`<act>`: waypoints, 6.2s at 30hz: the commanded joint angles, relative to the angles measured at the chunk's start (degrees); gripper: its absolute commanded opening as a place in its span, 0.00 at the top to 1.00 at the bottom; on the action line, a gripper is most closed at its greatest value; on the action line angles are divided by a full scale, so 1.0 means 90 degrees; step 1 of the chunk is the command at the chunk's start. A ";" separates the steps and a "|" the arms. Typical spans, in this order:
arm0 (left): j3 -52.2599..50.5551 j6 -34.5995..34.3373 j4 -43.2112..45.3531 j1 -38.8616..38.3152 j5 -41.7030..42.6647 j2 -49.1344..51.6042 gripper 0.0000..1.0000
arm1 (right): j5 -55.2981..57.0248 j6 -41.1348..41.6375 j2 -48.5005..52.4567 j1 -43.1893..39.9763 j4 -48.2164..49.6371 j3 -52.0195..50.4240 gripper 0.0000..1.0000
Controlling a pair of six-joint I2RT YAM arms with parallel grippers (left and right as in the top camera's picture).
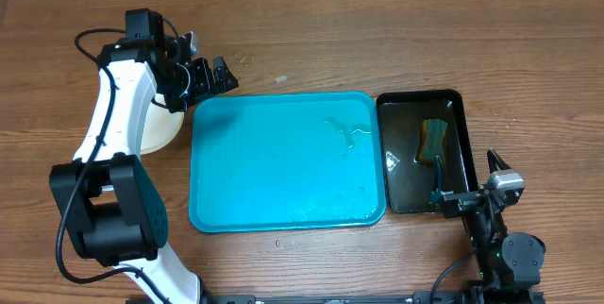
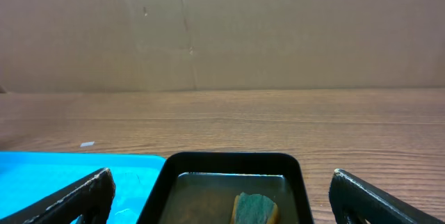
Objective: Clean dirty plates on tray and stack at the side
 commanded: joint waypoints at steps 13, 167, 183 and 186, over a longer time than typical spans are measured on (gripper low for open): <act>-0.0012 0.0119 0.0010 0.0000 0.0002 -0.0002 0.00 | -0.0027 -0.0032 -0.0063 0.0002 0.0034 -0.0066 0.00; -0.9828 0.0835 0.5566 -0.0525 -0.1826 -1.2131 0.00 | -0.0029 -0.0032 -0.0063 0.0002 0.0034 -0.0066 0.00; -0.9831 0.0835 0.5566 -0.0525 -0.1826 -1.2131 0.00 | -0.0029 -0.0032 -0.0063 0.0002 0.0034 -0.0066 0.00; -0.9828 0.0835 0.5566 -0.0525 -0.1826 -1.2131 0.00 | -0.0029 -0.0032 -0.0063 0.0002 0.0034 -0.0066 0.00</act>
